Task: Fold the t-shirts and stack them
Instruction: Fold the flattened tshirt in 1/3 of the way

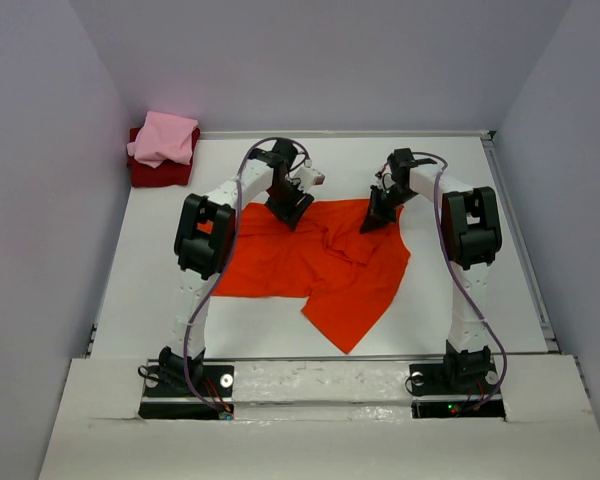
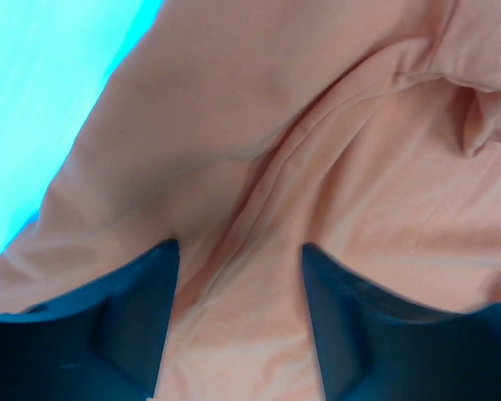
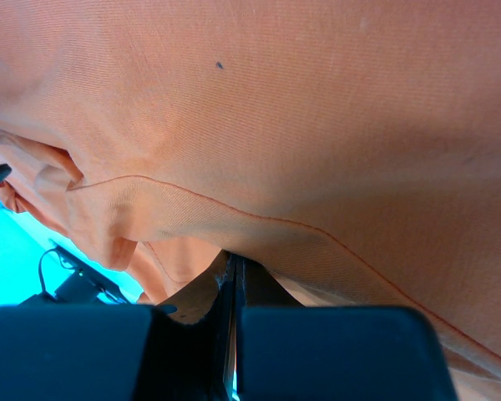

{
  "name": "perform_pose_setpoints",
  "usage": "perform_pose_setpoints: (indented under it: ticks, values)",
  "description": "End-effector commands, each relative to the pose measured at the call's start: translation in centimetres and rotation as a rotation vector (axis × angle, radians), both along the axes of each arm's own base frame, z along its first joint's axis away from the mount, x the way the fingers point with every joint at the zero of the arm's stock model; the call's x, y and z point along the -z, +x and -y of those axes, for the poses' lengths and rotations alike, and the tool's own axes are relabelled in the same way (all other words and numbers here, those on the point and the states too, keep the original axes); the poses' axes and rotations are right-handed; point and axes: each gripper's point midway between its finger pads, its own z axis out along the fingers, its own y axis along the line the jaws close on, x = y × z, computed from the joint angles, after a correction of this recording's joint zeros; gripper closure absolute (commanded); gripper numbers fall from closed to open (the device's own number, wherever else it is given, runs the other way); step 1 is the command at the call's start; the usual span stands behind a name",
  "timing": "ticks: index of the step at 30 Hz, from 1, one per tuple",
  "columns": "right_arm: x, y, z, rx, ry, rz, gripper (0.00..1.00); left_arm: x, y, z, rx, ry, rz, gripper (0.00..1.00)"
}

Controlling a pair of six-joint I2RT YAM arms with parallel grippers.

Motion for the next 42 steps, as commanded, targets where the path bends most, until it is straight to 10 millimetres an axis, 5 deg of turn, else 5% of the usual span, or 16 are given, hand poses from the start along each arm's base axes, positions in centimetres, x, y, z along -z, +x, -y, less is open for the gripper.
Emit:
perform_pose_setpoints:
  ticks: [1, 4, 15, 27, 42]
  values:
    - [1.0, 0.9, 0.7, -0.021, -0.066, 0.034, 1.0, -0.8, 0.4, 0.0, 0.017, 0.002, 0.022, 0.41]
    - [0.9, 1.0, 0.7, -0.022, -0.064, 0.04, 1.0, 0.1, -0.1, -0.1, 0.017, 0.004, -0.005, 0.51]
    - [0.8, 1.0, 0.7, -0.019, -0.066, 0.039, 1.0, 0.8, -0.8, -0.1, 0.022, -0.004, -0.033, 0.52]
    - [0.7, 1.2, 0.6, -0.017, -0.062, 0.042, 1.0, 0.3, -1.1, 0.2, 0.013, -0.024, -0.037, 0.97]
    - [0.6, 1.3, 0.6, -0.018, -0.066, 0.042, 1.0, -2.6, -2.4, -0.5, -0.019, -0.049, 0.016, 0.99]
